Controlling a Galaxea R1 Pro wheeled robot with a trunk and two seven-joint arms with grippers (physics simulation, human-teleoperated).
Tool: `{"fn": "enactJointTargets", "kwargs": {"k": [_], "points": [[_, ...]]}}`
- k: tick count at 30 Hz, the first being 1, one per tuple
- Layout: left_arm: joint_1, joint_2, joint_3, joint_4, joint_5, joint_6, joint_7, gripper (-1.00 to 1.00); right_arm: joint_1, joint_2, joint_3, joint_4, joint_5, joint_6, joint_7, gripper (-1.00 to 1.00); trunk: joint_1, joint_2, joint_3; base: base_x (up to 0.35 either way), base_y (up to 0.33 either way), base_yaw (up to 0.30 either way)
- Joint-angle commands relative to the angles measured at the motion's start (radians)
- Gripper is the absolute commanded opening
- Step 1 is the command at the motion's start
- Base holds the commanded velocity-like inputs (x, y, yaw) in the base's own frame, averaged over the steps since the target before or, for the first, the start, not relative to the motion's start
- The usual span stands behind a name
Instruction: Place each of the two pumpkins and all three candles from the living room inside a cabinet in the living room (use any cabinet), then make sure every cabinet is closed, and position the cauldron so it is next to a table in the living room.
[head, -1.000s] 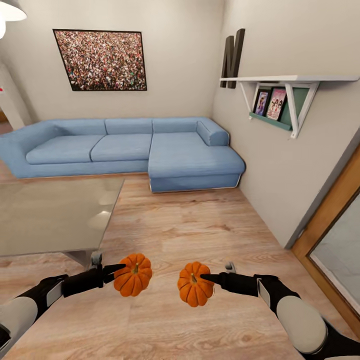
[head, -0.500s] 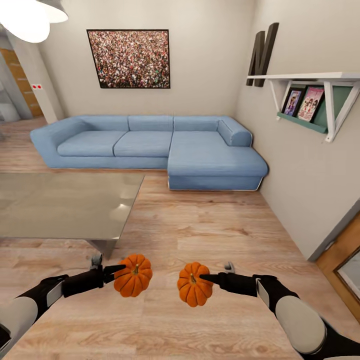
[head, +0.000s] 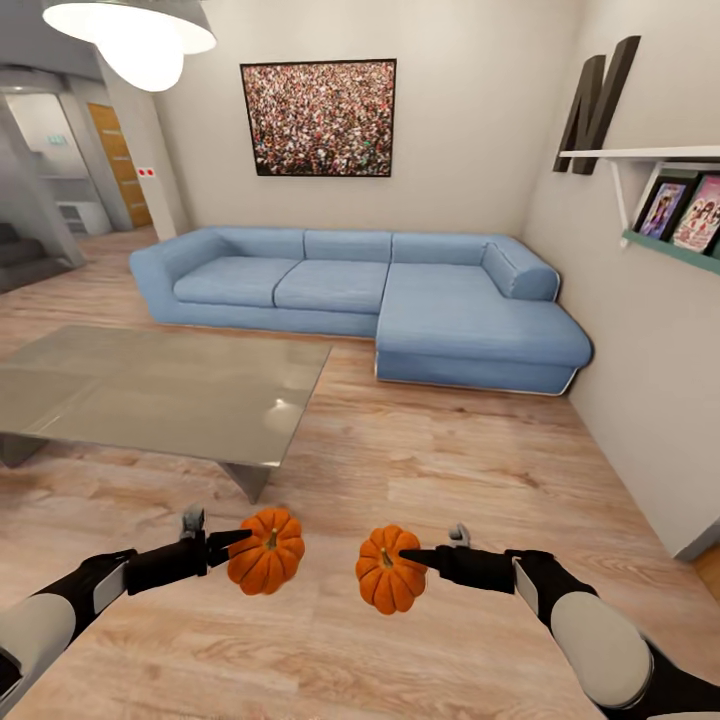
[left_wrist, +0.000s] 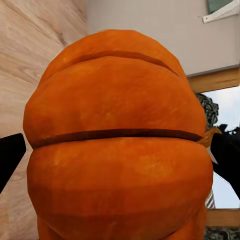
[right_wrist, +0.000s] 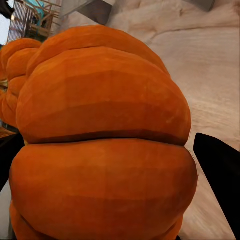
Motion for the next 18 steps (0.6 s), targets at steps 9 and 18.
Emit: {"fn": "enactJointTargets", "kwargs": {"k": [9, 18], "points": [[0.000, 0.000, 0.012, -0.001, 0.001, 0.000, 0.001, -1.00, 0.000, 0.000, -0.004, 0.000, -0.002, 0.001, -0.004, -1.00, 0.000, 0.000, 0.000, 0.000, 0.000, 0.283], [0.000, 0.000, 0.012, -0.001, 0.001, 0.000, 0.003, -1.00, 0.004, -0.001, -0.004, -0.001, -0.003, 0.001, -0.003, -1.00, 0.000, 0.000, 0.000, 0.000, 0.000, 0.283]]}}
